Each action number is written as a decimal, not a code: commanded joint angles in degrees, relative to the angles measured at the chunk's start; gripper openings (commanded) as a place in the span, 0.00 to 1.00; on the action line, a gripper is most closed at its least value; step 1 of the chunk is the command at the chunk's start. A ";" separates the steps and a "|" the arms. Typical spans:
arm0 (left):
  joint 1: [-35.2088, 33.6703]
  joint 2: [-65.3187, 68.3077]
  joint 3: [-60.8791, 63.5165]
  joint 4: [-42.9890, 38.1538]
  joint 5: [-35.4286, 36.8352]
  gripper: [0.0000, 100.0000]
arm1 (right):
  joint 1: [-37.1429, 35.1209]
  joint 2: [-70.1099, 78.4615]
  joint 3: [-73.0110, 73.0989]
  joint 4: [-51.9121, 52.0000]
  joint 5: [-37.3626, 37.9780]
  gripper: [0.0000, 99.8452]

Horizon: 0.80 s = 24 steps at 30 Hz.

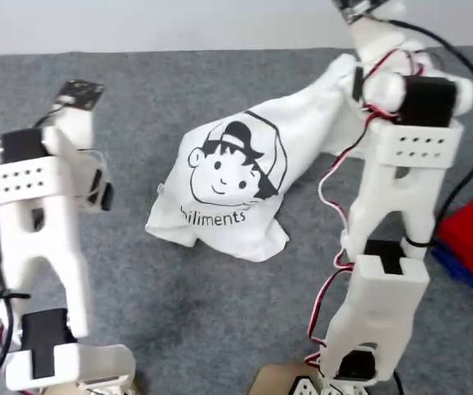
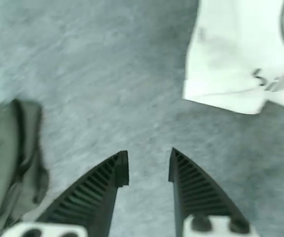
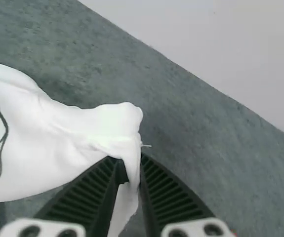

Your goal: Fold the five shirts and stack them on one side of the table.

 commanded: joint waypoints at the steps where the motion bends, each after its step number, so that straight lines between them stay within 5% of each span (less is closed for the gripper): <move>1: 4.22 -2.73 -1.98 0.79 2.99 0.14 | 3.56 0.66 -0.35 2.51 0.62 0.01; 11: 19.78 -2.02 -1.71 0.35 7.21 0.14 | 5.41 1.98 -0.26 2.68 0.62 0.01; 17: 33.49 2.90 -1.19 -5.80 7.82 0.14 | 9.19 3.38 5.71 2.68 0.53 0.01; 24: 41.58 15.47 -1.45 -13.45 10.02 0.15 | 10.77 3.30 7.12 2.51 0.62 0.01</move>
